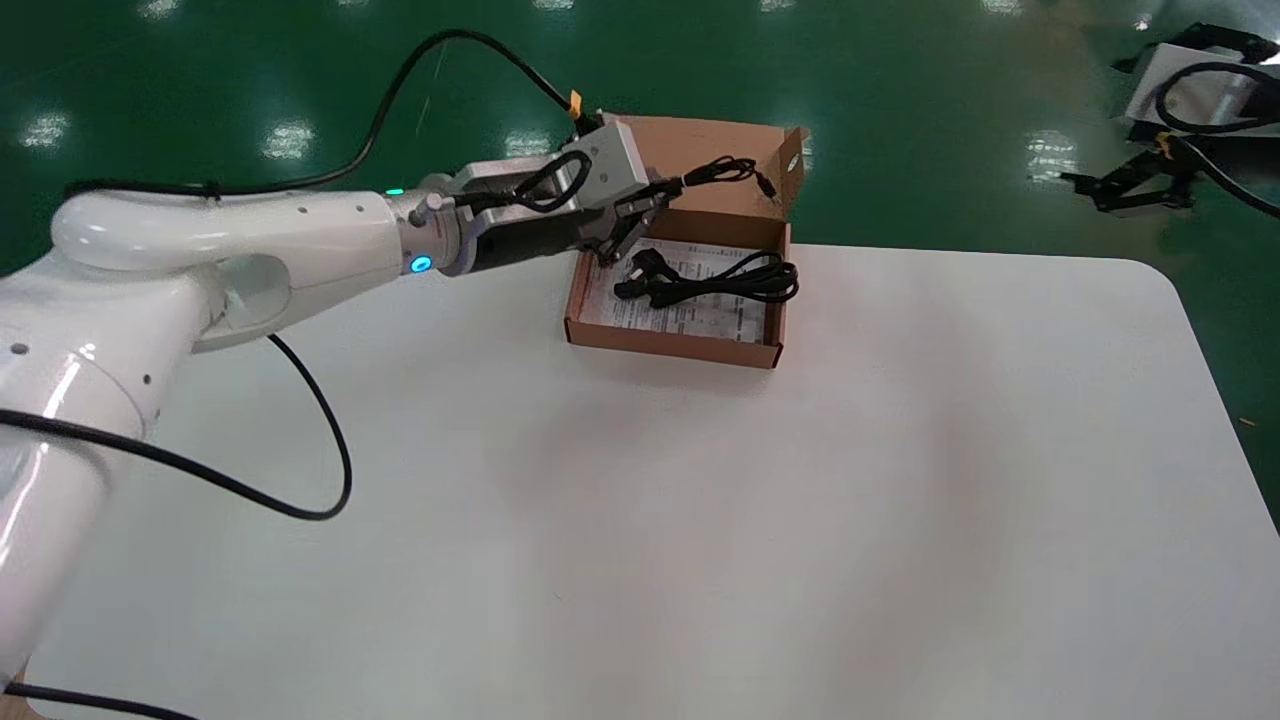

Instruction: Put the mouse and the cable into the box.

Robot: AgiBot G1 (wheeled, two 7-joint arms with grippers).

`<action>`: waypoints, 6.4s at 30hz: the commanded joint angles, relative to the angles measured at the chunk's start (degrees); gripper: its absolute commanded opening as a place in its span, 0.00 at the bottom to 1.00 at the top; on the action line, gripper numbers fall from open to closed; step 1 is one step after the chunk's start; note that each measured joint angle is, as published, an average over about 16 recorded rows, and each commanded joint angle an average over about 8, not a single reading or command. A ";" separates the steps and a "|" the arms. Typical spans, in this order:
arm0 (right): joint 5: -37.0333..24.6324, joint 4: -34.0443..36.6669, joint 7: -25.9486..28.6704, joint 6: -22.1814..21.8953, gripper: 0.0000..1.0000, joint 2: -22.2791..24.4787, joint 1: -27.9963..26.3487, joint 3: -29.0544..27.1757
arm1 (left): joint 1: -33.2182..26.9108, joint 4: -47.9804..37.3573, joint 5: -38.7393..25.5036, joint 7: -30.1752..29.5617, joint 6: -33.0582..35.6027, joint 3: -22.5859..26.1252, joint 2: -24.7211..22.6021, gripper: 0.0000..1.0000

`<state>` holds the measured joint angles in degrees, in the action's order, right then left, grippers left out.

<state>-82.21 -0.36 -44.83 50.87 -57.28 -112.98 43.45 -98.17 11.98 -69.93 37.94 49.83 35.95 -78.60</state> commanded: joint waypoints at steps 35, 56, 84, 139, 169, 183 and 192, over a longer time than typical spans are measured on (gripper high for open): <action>-2.91 1.05 0.59 2.64 1.00 4.82 -0.66 2.01 | 6.52 0.11 13.19 -43.13 -7.45 12.77 0.64 1.00; 4.63 -11.35 9.97 8.27 1.00 7.75 8.18 -3.10 | 11.72 10.93 15.78 -44.24 -0.10 7.34 8.11 1.00; 24.67 -46.07 35.56 23.17 1.00 15.89 32.44 -16.75 | 25.78 39.55 22.72 -46.76 20.22 -8.06 28.14 1.00; 40.38 -73.23 55.50 34.83 1.00 22.29 51.46 -27.45 | 36.73 61.82 28.17 -48.73 35.98 -20.05 43.73 1.00; 40.21 -72.95 55.38 34.71 1.00 22.20 51.26 -27.33 | 36.62 61.60 28.08 -48.69 35.85 -19.93 43.60 1.00; 40.19 -72.93 55.36 34.68 1.00 22.20 51.24 -27.33 | 36.61 61.58 28.07 -48.69 35.84 -19.93 43.59 1.00; 40.19 -72.93 55.37 34.68 1.00 22.20 51.24 -27.32 | 36.61 61.58 28.07 -48.69 35.84 -19.93 43.59 1.00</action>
<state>-42.02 -73.28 10.54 85.55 -35.08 -61.75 16.13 -61.56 73.56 -41.86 -10.75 85.67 16.02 -35.01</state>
